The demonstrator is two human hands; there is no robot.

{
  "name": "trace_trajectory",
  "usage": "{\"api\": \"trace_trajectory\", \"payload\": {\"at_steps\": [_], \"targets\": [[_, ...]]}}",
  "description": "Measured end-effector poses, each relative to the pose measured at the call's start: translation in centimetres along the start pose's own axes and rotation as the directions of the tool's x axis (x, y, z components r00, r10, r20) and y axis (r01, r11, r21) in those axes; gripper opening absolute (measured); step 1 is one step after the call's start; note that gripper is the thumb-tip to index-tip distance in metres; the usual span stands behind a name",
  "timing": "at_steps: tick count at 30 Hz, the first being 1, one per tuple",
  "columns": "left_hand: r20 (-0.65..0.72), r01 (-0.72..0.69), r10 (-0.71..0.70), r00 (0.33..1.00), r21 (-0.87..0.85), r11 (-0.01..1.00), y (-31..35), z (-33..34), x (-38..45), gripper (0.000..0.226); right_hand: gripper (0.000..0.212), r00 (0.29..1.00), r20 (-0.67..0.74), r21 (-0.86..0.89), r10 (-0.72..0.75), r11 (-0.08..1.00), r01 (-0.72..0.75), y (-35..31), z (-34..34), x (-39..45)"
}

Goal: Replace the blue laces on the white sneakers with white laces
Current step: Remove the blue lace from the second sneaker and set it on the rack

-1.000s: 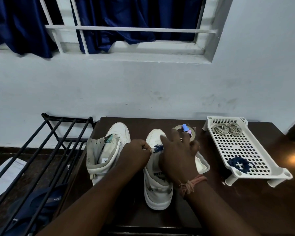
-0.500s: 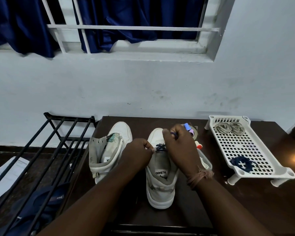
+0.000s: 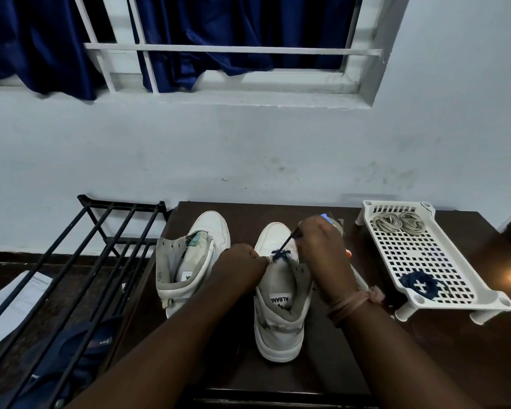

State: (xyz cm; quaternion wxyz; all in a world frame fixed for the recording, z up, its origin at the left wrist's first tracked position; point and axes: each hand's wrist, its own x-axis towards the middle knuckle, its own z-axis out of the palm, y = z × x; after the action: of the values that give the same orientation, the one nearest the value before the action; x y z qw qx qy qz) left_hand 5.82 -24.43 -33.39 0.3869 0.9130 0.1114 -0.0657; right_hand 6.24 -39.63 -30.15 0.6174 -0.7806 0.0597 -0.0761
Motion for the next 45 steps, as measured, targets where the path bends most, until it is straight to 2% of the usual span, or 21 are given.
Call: {"api": "trace_trajectory", "payload": {"at_steps": [2, 4, 5, 7, 8, 9, 11, 13, 16, 19, 22, 28, 31, 34, 35, 37, 40, 42, 44, 45], "targets": [[0.008, 0.002, -0.002, 1.0, 0.004, 1.0, 0.1, -0.1, 0.0, 0.028, 0.027, 0.993, -0.002, 0.347, 0.115, 0.932, -0.107, -1.2, -0.6, 0.7], [-0.001, 0.0, 0.0, 1.0, 0.004, 1.0, 0.1, -0.1, 0.0, 0.028, 0.026, 0.978, -0.003, 0.607, 0.208, 0.778, -0.163, -1.8, -0.9, 1.1], [-0.008, -0.001, 0.001, 1.0, 0.004, 1.0, 0.0, -0.1, -0.1, 0.027, 0.024, 0.979, -0.053, 0.593, 0.199, 0.795, -0.13, -1.6, -1.0, 1.2], [-0.026, -0.015, 0.015, 1.0, -0.02, 1.0, 0.0, 0.1, -0.1, 0.021, 0.027, 0.983, -0.169, 0.219, 0.073, 0.975, -0.035, -0.8, -1.4, 1.1], [-0.041, -0.033, 0.031, 0.999, -0.055, 0.998, 0.0, 0.1, -0.1, 0.016, 0.029, 0.985, -0.174, 0.021, 0.013, 1.0, -0.009, -0.2, -1.6, 0.9], [-0.061, -0.054, 0.049, 0.997, -0.098, 0.994, 0.0, 0.2, 0.1, 0.012, 0.029, 0.992, -0.124, -0.128, -0.002, 0.992, -0.015, 0.2, -1.6, 0.6], [-0.101, -0.085, 0.067, 0.993, -0.192, 0.978, 0.3, 0.3, 0.3, 0.009, 0.03, 0.997, 0.028, -0.381, 0.066, 0.923, -0.051, 1.4, -1.5, 0.0], [-0.106, -0.082, 0.054, 0.993, -0.288, 0.954, 0.4, 0.5, 0.6, 0.019, 0.035, 0.98, 0.144, -0.534, 0.139, 0.844, -0.042, 2.7, -1.0, -0.2], [-0.062, -0.079, 0.064, 0.996, -0.28, 0.957, 0.1, 1.3, 0.7, 0.038, 0.031, 0.97, 0.167, -0.568, 0.178, 0.821, -0.052, 3.4, -0.3, -0.4], [-0.026, -0.101, 0.097, 0.995, -0.192, 0.976, -0.5, 1.7, 0.9, 0.038, 0.015, 0.979, 0.147, -0.592, 0.144, 0.805, -0.029, 3.5, -0.4, -0.1], [-0.039, -0.128, 0.128, 0.991, -0.006, 0.992, -1.0, 1.2, 1.2, 0.031, 0.014, 0.977, 0.129, -0.553, 0.168, 0.83, -0.069, 3.9, -1.0, 0.4], [-0.051, -0.175, 0.179, 0.983, 0.072, 0.982, -1.5, 1.3, 1.5, 0.03, 0.011, 0.965, 0.107, -0.441, 0.239, 0.881, -0.169, 4.4, -2.2, 1.0], [-0.083, -0.369, 0.399, 0.913, 0.248, 0.896, -1.3, 1.7, 1.0, 0.035, 0.011, 0.972, 0.092, -0.446, 0.217, 0.882, -0.155, 4.4, -2.0, 0.7], [0.017, -0.563, 0.61, 0.792, 0.407, 0.72, -0.6, 2.0, 1.1, 0.046, 0.01, 0.981, 0.086, -0.461, 0.173, 0.88, -0.115, 4.2, -1.5, 0.2], [0.039, -0.58, 0.629, 0.776, 0.436, 0.688, -0.4, 2.0, 1.2, 0.043, 0.01, 0.984, 0.087, -0.476, 0.158, 0.874, -0.098, 4.1, -1.4, 0.2], [0.046, -0.565, 0.614, 0.788, 0.451, 0.691, -0.3, 2.2, 1.7, 0.036, 0.01, 0.985, 0.09, -0.491, 0.148, 0.867, -0.086, 3.9, -1.4, 0.1], [-0.007, -0.562, 0.629, 0.777, 0.442, 0.699, -0.4, 2.9, 1.7, 0.016, 0.011, 0.983, 0.099, -0.497, 0.152, 0.864, -0.084, 3.8, -1.1, 0.1], [-0.07, -0.543, 0.645, 0.761, 0.475, 0.692, -0.4, 3.4, 1.6, 0.014, 0.01, 0.984, 0.095, -0.51, 0.153, 0.856, -0.084, 3.9, -1.0, 0.0], [-0.199, -0.481, 0.605, 0.771, 0.441, 0.758, -0.4, 3.4, 1.7, 0.013, 0.011, 0.983, 0.097, -0.526, 0.156, 0.847, -0.082, 3.9, -1.1, 0.0], [-0.283, -0.425, 0.54, 0.792, 0.38, 0.822, -0.3, 3.2, 1.7, 0.012, 0.011, 0.983, 0.099, -0.531, 0.157, 0.844, -0.082, 3.9, -1.1, 0.1]]}}
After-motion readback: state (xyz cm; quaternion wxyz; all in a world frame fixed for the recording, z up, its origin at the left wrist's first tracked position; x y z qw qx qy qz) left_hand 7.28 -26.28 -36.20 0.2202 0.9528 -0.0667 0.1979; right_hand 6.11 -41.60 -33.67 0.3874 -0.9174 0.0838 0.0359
